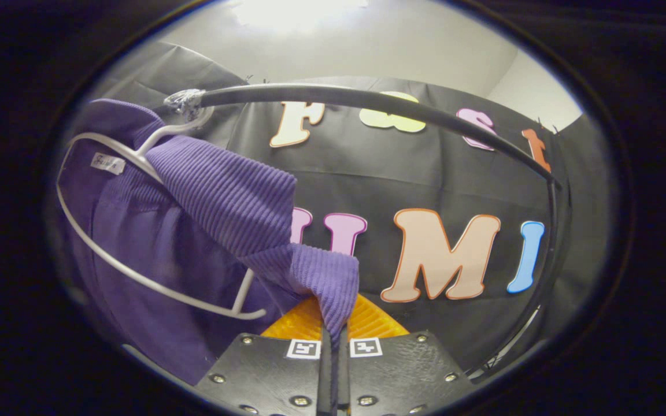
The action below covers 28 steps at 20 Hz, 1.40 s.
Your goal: Grasp the clothes on the hanger with both hands and then place them into the laundry hamper below.
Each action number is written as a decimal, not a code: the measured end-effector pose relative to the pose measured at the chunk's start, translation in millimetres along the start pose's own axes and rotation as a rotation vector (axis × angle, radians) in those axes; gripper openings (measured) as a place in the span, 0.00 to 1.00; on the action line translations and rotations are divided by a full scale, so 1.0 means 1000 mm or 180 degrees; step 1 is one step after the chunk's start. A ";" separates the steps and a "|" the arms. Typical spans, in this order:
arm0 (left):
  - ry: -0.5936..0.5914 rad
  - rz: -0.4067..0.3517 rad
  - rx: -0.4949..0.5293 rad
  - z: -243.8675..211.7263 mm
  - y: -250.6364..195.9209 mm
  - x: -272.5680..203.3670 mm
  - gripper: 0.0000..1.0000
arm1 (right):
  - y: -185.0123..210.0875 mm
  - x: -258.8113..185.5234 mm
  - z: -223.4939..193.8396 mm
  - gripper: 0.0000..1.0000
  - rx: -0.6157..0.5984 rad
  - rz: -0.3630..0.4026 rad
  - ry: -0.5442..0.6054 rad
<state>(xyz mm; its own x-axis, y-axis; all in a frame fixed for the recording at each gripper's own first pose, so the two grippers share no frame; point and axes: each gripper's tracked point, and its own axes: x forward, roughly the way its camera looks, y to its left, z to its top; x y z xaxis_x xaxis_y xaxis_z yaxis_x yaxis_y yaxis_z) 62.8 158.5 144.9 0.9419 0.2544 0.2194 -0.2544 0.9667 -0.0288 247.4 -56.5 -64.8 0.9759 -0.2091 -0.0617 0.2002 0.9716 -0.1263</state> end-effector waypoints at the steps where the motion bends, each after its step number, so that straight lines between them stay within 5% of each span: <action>1: -0.0008 -0.0006 -0.0001 0.003 0.001 0.003 0.00 | -0.001 0.004 0.003 0.04 -0.0014 -0.0005 -0.0028; 13: -0.0003 -0.0102 0.0023 0.003 0.019 0.034 0.00 | 0.007 0.029 0.024 0.04 -0.0195 0.0062 -0.0247; 23: 0.0191 -0.0146 0.0228 -0.060 0.042 0.058 0.00 | 0.006 0.035 0.025 0.04 -0.0244 0.0077 -0.0231; 28: 0.0428 -0.0257 -0.0033 -0.103 0.029 0.051 0.00 | -0.005 0.041 0.010 0.04 -0.0202 0.0018 -0.0099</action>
<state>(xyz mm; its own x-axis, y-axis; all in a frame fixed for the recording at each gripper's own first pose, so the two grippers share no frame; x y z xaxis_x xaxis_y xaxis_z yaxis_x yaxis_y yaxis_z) 126.4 202.4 54.4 0.9803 0.1766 0.0889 -0.1749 0.9842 -0.0266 287.1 -68.8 -57.0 0.9795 -0.1990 -0.0319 0.1896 0.9635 -0.1888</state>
